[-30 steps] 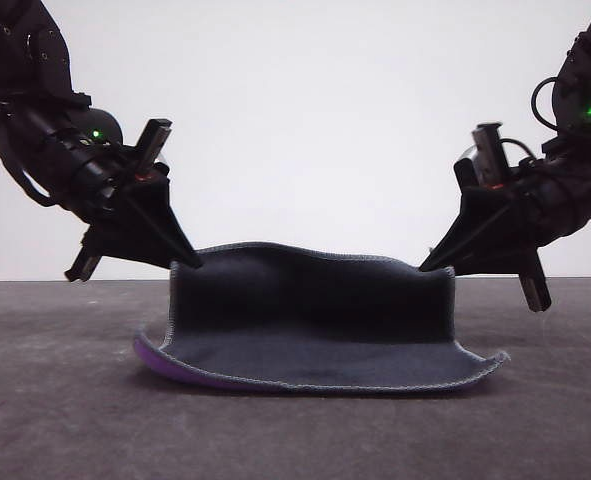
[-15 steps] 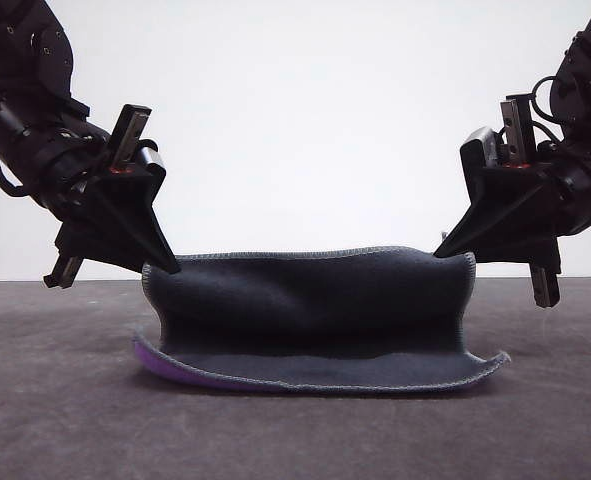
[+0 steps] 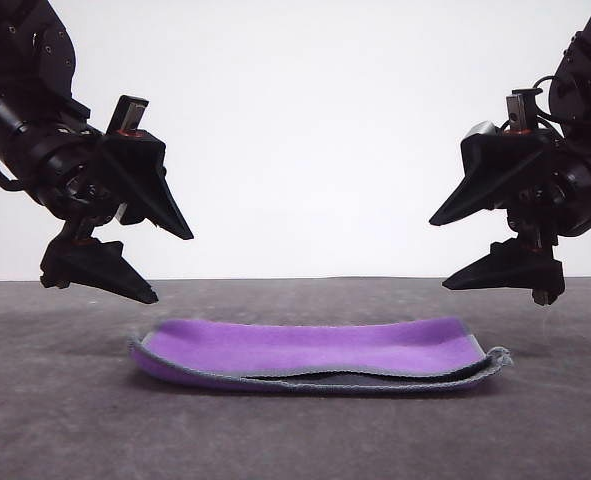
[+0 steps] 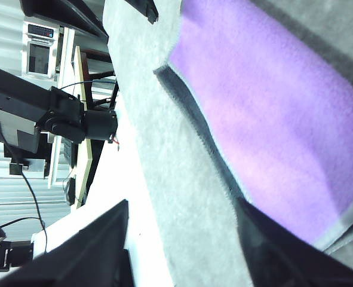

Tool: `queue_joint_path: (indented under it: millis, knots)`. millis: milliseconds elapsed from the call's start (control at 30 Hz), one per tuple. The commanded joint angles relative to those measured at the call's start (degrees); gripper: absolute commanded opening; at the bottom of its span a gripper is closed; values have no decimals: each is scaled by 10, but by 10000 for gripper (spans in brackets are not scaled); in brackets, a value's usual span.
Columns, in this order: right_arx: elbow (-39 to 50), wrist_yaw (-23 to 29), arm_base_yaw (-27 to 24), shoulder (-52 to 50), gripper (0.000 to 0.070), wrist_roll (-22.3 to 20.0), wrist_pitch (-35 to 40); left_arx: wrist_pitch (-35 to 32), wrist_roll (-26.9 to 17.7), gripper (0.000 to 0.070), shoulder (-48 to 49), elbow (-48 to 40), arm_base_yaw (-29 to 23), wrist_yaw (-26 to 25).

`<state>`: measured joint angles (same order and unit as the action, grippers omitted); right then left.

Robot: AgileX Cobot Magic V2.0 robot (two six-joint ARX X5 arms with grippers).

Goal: Fold clothes

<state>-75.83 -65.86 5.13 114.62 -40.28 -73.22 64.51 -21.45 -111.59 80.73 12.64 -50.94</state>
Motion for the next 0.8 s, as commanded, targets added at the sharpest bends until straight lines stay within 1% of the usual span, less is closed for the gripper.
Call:
queue_joint_path:
  millis: [0, 200, 300, 367, 400, 500, 533, 600, 633, 700, 767]
  knots:
    - [-9, -4, -1, -7, 384, -12, -7, 7, -11, 408, 0, 12, 0, -4]
    - [-9, -5, -1, -88, 384, -3, -7, 1, -9, 406, 50, 12, -7, -3]
    - [-9, 4, -1, -147, 383, 24, 0, -15, 2, 405, 94, 12, -9, 2]
    - [-9, 22, -1, -189, 383, 49, 14, -30, 16, 405, 127, 12, -12, 15]
    - [-9, 37, -2, -209, 383, 70, 23, -39, 28, 405, 145, 12, -12, 25]
    - [-9, 128, -2, -280, 383, 157, 63, -69, 66, 405, 200, 12, -14, 69]
    - [-9, 174, -2, -305, 383, 190, 76, -77, 78, 405, 220, 12, -14, 92]
    - [-9, 262, -1, -347, 383, 241, 91, -82, 88, 405, 256, 12, -14, 138]
    - [-9, 303, -1, -368, 383, 261, 93, -81, 93, 405, 275, 12, -14, 166]
    - [-9, 364, -1, -404, 383, 286, 88, -75, 99, 404, 309, 12, -14, 218]
    - [-6, 398, -1, -435, 384, 300, 80, -65, 102, 401, 340, 12, -14, 265]
